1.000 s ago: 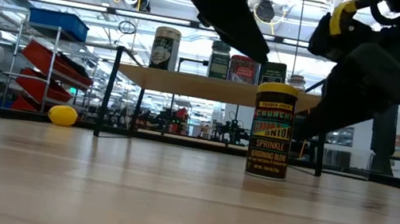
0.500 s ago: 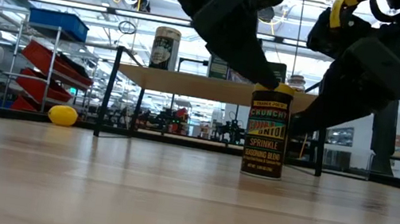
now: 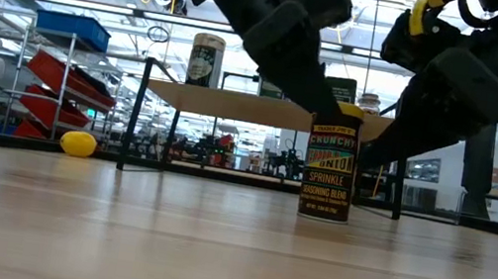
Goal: Shelf spices
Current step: Put the yellow seasoning bottle on the shelf, then return to Home Position
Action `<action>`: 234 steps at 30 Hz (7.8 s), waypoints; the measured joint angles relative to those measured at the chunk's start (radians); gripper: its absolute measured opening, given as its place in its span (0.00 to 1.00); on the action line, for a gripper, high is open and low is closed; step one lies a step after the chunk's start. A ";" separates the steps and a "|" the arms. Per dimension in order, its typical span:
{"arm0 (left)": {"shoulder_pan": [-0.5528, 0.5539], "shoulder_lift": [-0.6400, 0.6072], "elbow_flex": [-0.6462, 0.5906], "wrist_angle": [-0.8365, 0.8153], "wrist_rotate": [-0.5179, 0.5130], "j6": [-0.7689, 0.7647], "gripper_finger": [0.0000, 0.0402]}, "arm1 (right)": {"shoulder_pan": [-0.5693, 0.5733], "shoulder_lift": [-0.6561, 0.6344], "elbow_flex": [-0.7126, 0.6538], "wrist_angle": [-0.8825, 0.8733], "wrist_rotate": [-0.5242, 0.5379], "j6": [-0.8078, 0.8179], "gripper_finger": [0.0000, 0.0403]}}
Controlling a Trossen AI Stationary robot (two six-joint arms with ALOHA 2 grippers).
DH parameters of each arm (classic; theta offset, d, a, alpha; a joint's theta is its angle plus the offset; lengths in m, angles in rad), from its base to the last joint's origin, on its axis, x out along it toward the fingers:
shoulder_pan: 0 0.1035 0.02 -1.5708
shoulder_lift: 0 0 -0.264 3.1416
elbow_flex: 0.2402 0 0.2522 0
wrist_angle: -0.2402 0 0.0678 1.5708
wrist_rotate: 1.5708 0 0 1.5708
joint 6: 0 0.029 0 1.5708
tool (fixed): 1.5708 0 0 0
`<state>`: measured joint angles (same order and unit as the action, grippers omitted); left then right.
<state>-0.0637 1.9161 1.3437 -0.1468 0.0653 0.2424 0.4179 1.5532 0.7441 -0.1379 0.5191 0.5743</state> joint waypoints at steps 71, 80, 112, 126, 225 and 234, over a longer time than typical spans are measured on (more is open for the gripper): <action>0.047 -0.308 0.235 -0.443 -0.186 0.114 0.60 | 0.084 -0.165 0.001 -0.148 0.009 0.174 0.11; 0.155 -0.310 0.369 -0.594 -0.186 0.132 0.60 | 0.114 -0.164 0.001 -0.115 0.010 0.166 0.11; 0.535 -0.304 0.511 -0.797 -0.003 0.060 0.60 | 0.124 -0.164 0.001 -0.091 0.009 0.147 0.11; 0.569 -0.300 0.371 -0.712 0.046 0.105 0.60 | 0.124 -0.164 0.001 -0.061 0.009 0.121 0.11; -0.057 -0.835 -0.304 -0.404 -0.299 -0.343 0.02 | -0.071 -0.594 0.000 -0.117 -0.074 -0.544 0.00; -0.168 -0.907 -0.524 -0.158 -0.375 -0.349 0.01 | -0.057 -0.607 0.000 -0.155 -0.080 -0.508 0.00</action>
<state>-0.2321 1.0087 0.8198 -0.3047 -0.3097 -0.1061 0.3605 0.9458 0.7444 -0.2925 0.4393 0.0666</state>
